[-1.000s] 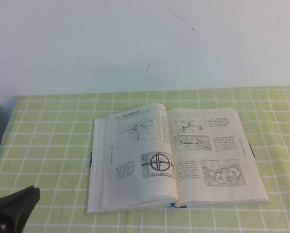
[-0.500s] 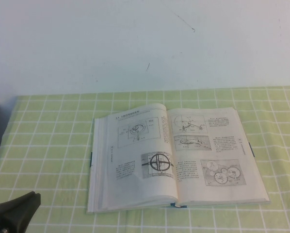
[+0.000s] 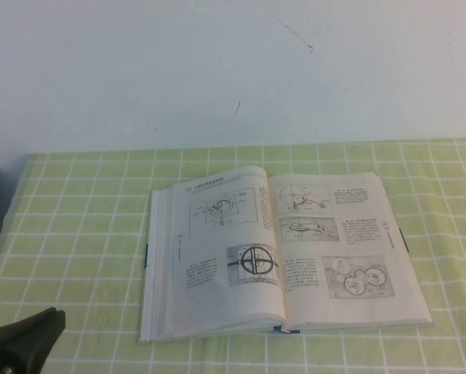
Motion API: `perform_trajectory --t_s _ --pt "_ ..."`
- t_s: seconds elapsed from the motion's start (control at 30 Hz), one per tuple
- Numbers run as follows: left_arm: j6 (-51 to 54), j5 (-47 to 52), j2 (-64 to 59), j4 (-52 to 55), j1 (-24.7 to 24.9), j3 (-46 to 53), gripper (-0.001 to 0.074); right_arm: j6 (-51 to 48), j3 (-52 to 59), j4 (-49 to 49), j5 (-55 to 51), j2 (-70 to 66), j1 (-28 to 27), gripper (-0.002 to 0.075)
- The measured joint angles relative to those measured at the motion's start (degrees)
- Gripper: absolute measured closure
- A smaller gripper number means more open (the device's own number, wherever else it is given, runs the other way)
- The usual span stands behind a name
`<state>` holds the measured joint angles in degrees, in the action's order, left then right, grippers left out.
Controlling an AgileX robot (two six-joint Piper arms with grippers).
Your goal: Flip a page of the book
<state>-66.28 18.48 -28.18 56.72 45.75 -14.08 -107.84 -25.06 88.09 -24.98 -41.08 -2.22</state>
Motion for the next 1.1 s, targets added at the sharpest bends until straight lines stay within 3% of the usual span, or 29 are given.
perform_trajectory --t_s 0.3,0.53,0.63,0.7,0.83,0.93,1.0,1.1 --pt "0.0 0.0 0.0 0.0 0.0 0.0 0.0739 -3.01 0.0 -1.55 3.45 6.75 0.0 0.0728" --pt "0.0 0.0 0.0 0.0 0.0 0.0 0.0739 -5.05 0.72 -1.34 14.81 15.99 0.0 0.0728" --pt "0.0 0.0 0.0 0.0 0.0 0.0 0.0739 -1.18 3.68 -4.26 19.89 19.42 0.0 0.0728" --pt "0.0 0.0 0.0 0.0 0.0 0.0 0.0739 8.61 6.25 -13.77 22.87 21.6 0.0 0.0728" --pt "0.0 0.0 0.0 0.0 0.0 0.0 0.0739 50.15 13.88 -51.75 24.98 26.03 -0.44 0.0728" --pt "0.0 0.0 0.0 0.0 0.0 0.0 0.0739 75.84 20.13 -72.74 21.76 29.07 -2.35 0.0728" --pt "0.0 0.0 0.0 0.0 0.0 0.0 0.0739 84.7 23.45 -79.68 19.04 31.16 -4.03 0.0728" --pt "0.0 0.0 0.0 0.0 0.0 0.0 0.0739 90.17 26.45 -84.68 15.84 33.97 -6.6 0.0728"
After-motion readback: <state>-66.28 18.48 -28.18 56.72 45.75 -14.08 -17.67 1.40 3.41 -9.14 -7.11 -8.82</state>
